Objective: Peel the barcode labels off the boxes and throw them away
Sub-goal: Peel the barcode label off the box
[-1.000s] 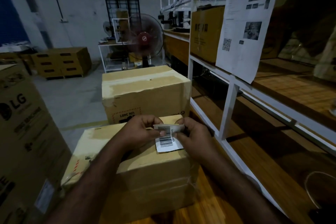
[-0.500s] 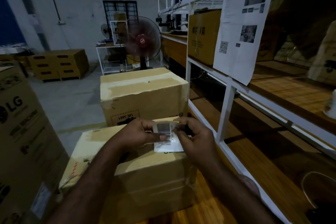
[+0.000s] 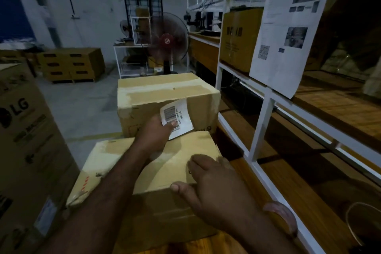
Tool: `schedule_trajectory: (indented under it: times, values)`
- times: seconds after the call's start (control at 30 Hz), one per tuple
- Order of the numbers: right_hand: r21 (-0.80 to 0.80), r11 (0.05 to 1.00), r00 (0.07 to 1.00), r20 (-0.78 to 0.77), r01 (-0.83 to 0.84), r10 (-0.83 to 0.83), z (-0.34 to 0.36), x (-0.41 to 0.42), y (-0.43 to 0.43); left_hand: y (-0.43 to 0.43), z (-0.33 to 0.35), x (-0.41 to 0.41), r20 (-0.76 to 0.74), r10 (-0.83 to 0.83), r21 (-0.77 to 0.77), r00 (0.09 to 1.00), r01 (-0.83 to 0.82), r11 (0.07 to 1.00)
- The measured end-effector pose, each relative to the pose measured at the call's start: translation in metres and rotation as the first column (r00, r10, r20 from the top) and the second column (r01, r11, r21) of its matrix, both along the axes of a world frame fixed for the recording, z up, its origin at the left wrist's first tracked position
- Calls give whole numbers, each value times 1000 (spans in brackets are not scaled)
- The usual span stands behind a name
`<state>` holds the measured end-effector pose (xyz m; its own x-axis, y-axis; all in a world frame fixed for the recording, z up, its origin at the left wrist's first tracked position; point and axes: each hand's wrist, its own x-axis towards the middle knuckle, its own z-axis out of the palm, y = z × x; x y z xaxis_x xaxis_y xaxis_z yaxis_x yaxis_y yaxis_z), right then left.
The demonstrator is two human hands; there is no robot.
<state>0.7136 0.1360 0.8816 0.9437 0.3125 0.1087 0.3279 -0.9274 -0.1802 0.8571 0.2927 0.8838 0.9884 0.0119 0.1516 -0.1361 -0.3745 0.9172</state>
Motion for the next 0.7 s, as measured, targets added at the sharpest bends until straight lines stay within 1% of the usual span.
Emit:
schedule_trajectory:
  times: [0.07, 0.13, 0.2, 0.27, 0.3, 0.37, 0.43, 0.5, 0.57, 0.7]
  values:
    - [-76, 997, 999, -35, 14, -16, -2, 12, 7, -2, 0, 1, 4, 38, -14, 999, -38, 999]
    - [-91, 995, 995, -92, 40, -48, -3, 38, 12, 1, -2, 5, -23, 16, -98, 1000, -18, 995]
    - [-97, 993, 989, -128, 62, -74, 0, 61, 16, 6, -7, 11, -48, 7, -141, 999, -14, 990]
    - [-112, 992, 991, -118, 57, -70, 3, 71, 19, 7, -7, 13, -48, 28, -117, 998, -33, 993]
    - [-112, 993, 993, -103, 44, -55, 3, 68, 18, 5, -5, 10, -35, 41, -72, 999, -43, 996]
    - [-111, 994, 997, -72, 3, -11, 4, 46, 15, 3, -4, 8, -2, 84, 42, 996, -84, 996]
    - [-122, 992, 997, -63, -39, 32, 6, 17, 6, 2, -6, 9, 8, 108, 83, 994, -108, 991]
    - [-149, 987, 996, -74, -59, 48, 10, -6, -5, 1, -6, 8, 14, 108, 93, 994, -109, 990]
    - [-148, 988, 995, -95, -42, 28, 11, -6, -14, 0, -5, 6, 9, 111, 76, 994, -111, 991]
    - [-141, 989, 996, -76, 41, -52, 3, 38, -8, -4, -2, 1, -16, 111, 1, 994, -111, 994]
